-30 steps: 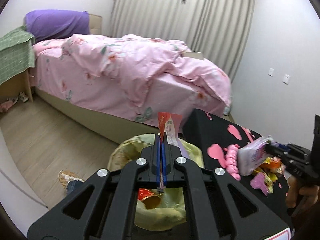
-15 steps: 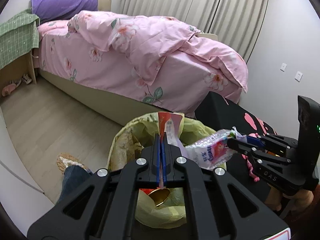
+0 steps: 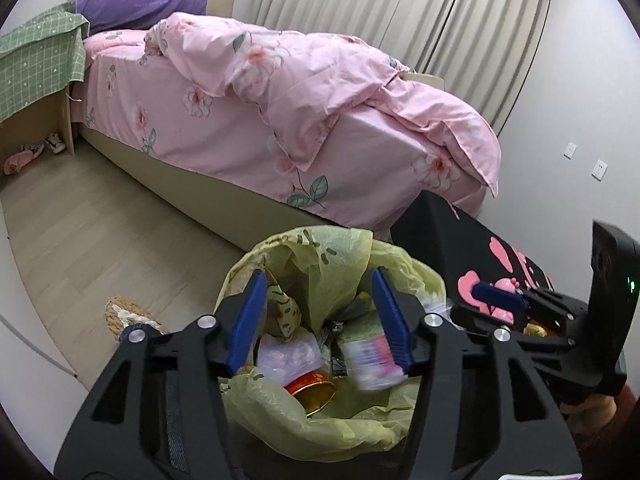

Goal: Collect trash
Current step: 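Carry the plastic tray to the trash bin and open the left gripper, then grasp the pink-and-yellow snack wrapper from the pile with the left gripper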

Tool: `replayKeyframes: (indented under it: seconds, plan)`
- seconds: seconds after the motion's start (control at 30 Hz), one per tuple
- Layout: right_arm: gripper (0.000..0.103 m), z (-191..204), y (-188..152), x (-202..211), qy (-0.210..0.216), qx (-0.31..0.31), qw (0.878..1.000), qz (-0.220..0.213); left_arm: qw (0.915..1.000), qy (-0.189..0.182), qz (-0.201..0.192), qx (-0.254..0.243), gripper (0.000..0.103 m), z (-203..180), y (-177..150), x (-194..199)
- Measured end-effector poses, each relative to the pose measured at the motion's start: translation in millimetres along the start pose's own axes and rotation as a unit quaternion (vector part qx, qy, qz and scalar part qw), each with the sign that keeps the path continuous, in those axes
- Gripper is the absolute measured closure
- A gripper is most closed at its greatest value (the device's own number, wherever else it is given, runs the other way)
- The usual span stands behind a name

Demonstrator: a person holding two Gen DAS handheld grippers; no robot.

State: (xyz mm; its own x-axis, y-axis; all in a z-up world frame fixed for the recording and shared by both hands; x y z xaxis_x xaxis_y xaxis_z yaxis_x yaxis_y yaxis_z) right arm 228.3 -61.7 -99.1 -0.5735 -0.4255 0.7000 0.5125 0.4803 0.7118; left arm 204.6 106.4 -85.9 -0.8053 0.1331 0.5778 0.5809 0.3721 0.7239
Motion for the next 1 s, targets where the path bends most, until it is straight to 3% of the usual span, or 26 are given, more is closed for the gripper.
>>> replayKeyframes:
  seconds: [0.07,0.2,0.3,0.53,0.63,0.83,1.0]
  plan:
    - [0.055,-7,-4,15,-0.008,-0.003,1.000,-0.010,1.0000,-0.006,-0.008,-0.002,0.044,-7,3,7]
    - [0.049,-29,-16,55,-0.024,-0.023,0.999,-0.036,0.9996,-0.021,-0.016,-0.010,0.043,-25,5,15]
    - [0.043,-51,-37,93,-0.061,-0.034,0.996,-0.054,0.9988,-0.037,-0.015,-0.027,0.039,-46,1,18]
    - [0.038,-102,-109,157,-0.120,-0.094,0.987,-0.052,0.9913,-0.101,0.029,-0.080,0.039,-116,-34,5]
    - [0.034,-117,-139,177,-0.146,-0.109,0.982,-0.053,0.9834,-0.128,0.051,-0.118,0.039,-151,-55,0]
    - [0.030,-138,-191,206,-0.146,-0.154,0.974,-0.077,0.9628,-0.177,0.104,-0.176,0.039,-214,-101,-8]
    - [0.030,-145,-220,218,-0.171,-0.164,0.970,-0.057,0.9408,-0.225,0.126,-0.220,0.039,-266,-126,-11]
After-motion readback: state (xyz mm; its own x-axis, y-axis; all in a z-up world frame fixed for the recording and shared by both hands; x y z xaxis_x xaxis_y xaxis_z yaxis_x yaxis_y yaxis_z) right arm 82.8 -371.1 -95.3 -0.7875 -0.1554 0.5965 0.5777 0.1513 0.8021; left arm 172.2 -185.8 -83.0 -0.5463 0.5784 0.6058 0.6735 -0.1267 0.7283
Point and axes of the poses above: each gripper's, at about its wrist camera, not at the fingertips, and x roughly against the way its jaws point, z to its left, y to its top, the point moved 9 cm from there along -x, roughly the way its jaws point, and after that the axes turned 5 degrees about x, right-handed, at the moved point
